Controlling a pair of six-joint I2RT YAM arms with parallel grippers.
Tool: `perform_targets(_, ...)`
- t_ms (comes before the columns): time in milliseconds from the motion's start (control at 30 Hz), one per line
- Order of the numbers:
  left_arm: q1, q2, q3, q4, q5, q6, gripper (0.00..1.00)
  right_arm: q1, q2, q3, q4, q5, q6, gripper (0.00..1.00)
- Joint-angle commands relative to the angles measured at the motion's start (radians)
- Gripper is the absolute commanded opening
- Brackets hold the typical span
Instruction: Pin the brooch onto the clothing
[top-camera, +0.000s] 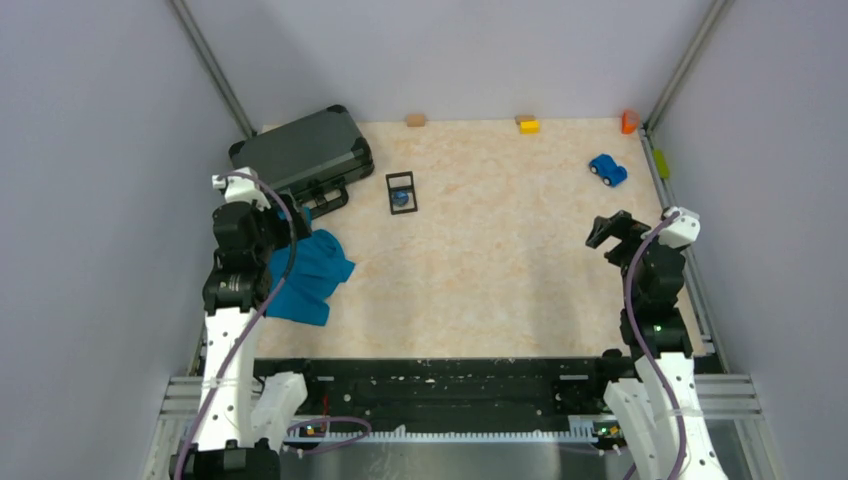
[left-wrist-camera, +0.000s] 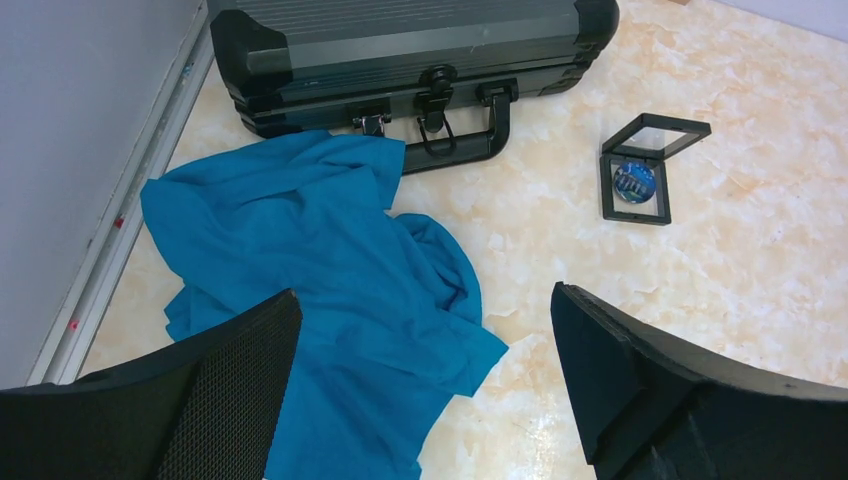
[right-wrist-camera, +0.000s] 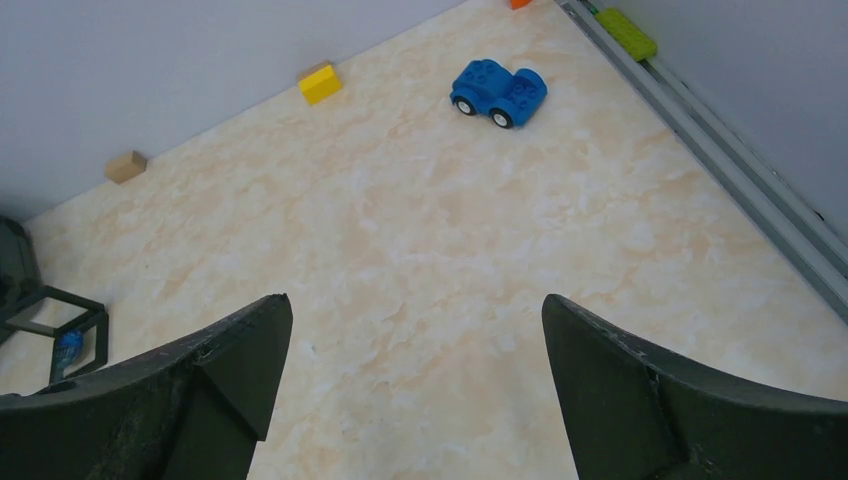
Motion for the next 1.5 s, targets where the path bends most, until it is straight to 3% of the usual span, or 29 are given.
perform_targets(0, 0.005, 0.016, 0.042, -0.009, -0.007, -0.014, 0.99, -0.004, 0.002, 0.053, 0.049, 0.005, 0.002, 0.99)
perform_targets(167, 0.005, 0.031, 0.041, -0.059, 0.118, -0.057, 0.96, -0.004, 0.034, 0.054, 0.097, -0.005, 0.006, 0.99)
perform_targets(367, 0.005, 0.038, -0.111, 0.033, 0.154, -0.206, 0.95, -0.005, 0.076, 0.049, 0.112, -0.027, 0.011, 0.99)
perform_targets(567, 0.021, 0.094, -0.237, 0.103, -0.157, -0.424, 0.98, -0.004, 0.080, 0.041, 0.115, -0.058, 0.021, 0.99)
perform_targets(767, 0.069, 0.131, -0.321, 0.183, -0.221, -0.532, 0.98, -0.005, 0.059, 0.050, 0.087, -0.063, 0.011, 0.99)
perform_targets(1000, 0.203, 0.254, -0.317, 0.257, -0.060, -0.512, 0.98, -0.005, 0.058, 0.045, 0.080, -0.078, 0.012, 0.99)
perform_targets(1367, 0.205, 0.515, -0.182, 0.254, 0.080, -0.402, 0.97, -0.005, 0.052, 0.056, 0.067, -0.095, 0.004, 0.97)
perform_targets(1467, 0.206, 0.571, -0.173, 0.278, 0.124, -0.391, 0.89, -0.005, 0.053, 0.057, 0.064, -0.090, 0.003, 0.97)
